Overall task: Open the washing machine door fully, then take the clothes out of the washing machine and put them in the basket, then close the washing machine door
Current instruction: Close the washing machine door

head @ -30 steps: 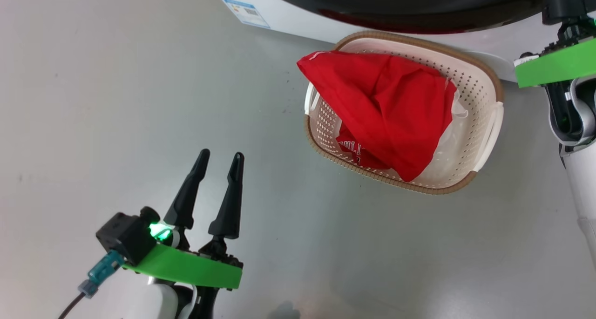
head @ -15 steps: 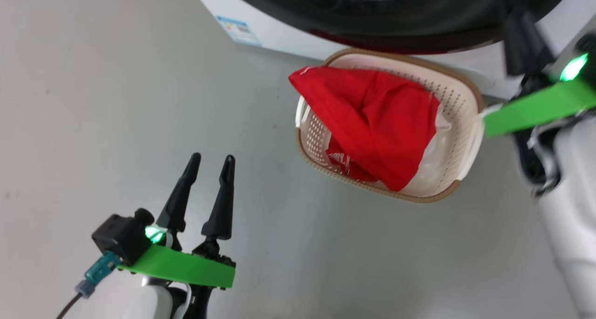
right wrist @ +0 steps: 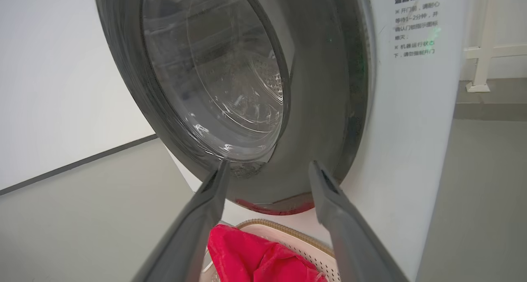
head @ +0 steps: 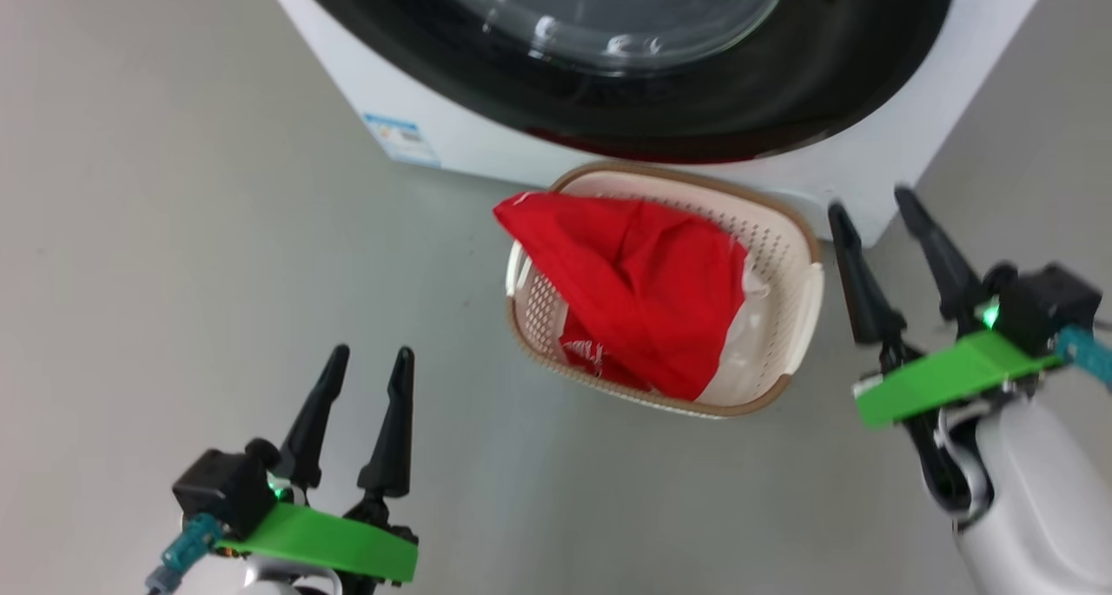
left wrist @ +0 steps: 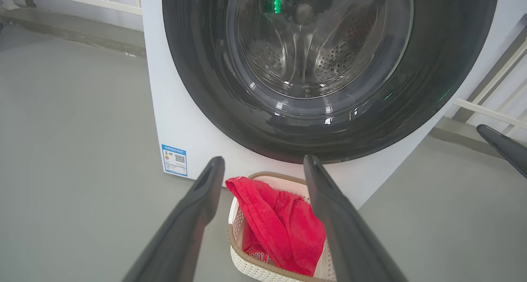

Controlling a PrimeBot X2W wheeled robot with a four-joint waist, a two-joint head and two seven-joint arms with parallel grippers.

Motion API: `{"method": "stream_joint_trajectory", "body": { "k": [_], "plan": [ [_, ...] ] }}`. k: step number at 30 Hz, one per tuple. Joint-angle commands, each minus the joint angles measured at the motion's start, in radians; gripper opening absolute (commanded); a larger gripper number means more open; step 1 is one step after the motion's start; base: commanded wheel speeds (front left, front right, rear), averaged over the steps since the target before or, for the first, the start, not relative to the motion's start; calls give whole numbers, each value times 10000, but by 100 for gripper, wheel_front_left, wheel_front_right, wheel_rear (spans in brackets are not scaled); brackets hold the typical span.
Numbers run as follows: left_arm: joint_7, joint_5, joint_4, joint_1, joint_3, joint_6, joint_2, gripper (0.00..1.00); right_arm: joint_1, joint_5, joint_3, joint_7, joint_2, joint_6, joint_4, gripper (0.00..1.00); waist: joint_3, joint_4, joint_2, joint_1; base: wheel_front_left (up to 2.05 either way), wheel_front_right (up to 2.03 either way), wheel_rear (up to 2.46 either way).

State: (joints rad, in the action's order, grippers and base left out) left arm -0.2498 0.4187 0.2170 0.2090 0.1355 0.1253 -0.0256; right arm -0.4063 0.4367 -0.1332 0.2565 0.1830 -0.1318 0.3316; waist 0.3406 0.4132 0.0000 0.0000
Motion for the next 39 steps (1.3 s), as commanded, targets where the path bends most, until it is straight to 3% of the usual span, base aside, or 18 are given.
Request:
{"method": "stream_joint_trajectory", "body": {
  "k": [1,22,39],
  "plan": [
    [-120,-239,-91,-248,-411,54,-272,100,564,-107,-34,53,-178,11,-312,100,-582,-460,0,0,0,0,0],
    [-120,-369,-92,-1161,-547,54,-1345,100,3832,-487,1228,53,-673,11,-1106,100,-1850,-2019,0,0,0,0,0],
    [-120,-725,-177,-1748,-1070,54,-1445,100,5184,-647,2099,53,-752,11,-1581,100,-2357,-2889,0,0,0,0,0]
  ]
}}
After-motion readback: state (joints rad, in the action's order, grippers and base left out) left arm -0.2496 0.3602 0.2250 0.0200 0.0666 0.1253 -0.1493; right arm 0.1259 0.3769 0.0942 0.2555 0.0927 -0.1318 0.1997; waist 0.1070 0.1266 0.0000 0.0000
